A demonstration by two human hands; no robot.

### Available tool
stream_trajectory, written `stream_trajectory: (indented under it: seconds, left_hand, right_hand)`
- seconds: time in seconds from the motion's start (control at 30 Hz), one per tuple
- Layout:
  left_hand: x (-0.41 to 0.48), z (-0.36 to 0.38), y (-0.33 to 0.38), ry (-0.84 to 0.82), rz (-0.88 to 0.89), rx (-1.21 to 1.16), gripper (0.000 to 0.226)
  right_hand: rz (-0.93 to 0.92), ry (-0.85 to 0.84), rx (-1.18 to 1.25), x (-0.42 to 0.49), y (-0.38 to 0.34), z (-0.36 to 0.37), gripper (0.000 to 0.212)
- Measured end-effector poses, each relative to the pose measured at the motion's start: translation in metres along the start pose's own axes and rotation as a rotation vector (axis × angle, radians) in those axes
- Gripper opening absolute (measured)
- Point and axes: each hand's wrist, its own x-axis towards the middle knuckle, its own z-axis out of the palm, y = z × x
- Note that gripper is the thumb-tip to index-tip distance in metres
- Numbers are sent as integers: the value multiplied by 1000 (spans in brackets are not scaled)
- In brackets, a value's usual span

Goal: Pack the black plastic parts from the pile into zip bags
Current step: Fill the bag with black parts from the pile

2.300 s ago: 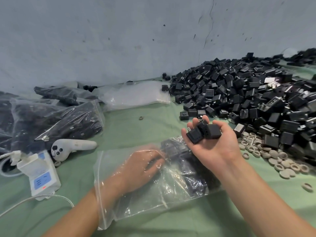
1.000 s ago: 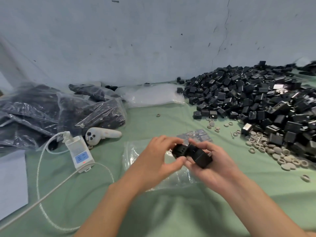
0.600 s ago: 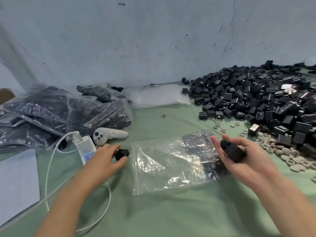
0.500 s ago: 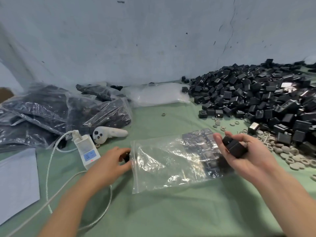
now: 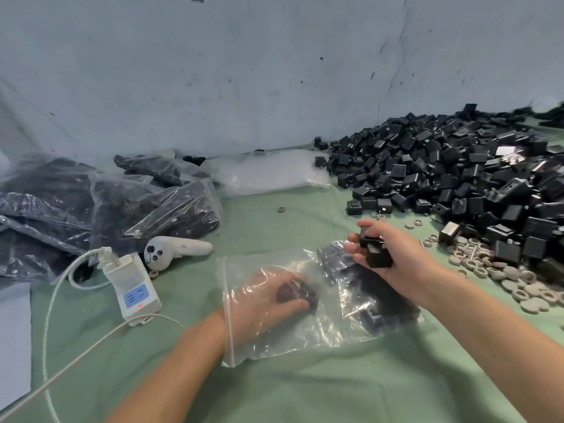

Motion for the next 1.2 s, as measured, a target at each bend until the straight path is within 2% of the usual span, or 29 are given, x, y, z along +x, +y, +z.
stream_trajectory:
  seconds: [0.13,0.27,0.37,0.43,0.5,0.7,0.93,1.03,1.1,1.2]
  left_hand:
    - [4,1,5,-48,61,-52,26]
    - [7,4,5,-39,98,17,19]
    - [9,9,14,-46,198,183,3]
    - [17,13,18,-70,153,85,10]
    - [27,15,16,-95,118,40,3]
    - [48,23,-3,29,162,198,26]
    - [48,30,-7,102,122,193,25]
    - [43,21,-2,-2,88,59,20]
    - [36,13,-6,29,44,-33,14]
    - [17,-7,-8,127,-133,-228,13]
  right_hand:
    - [-60,4,-135,14,3,-2,24]
    - [-171,27,-256,20,-1,-3,27]
    - [-183,33,-307,21,2,-3,26]
    - [-174,34,-313,21,6,-2,25]
    - [-172,42,-305,21,8,0,24]
    - [-178,53,-309,24,12,0,24]
    - [-199,43,-307,26,15,-4,23]
    - [-216,40,-276,24,15,-7,24]
    - [-234,27,-286,21,15,-7,25]
    - [-263,-5,-274,14,14,-3,30]
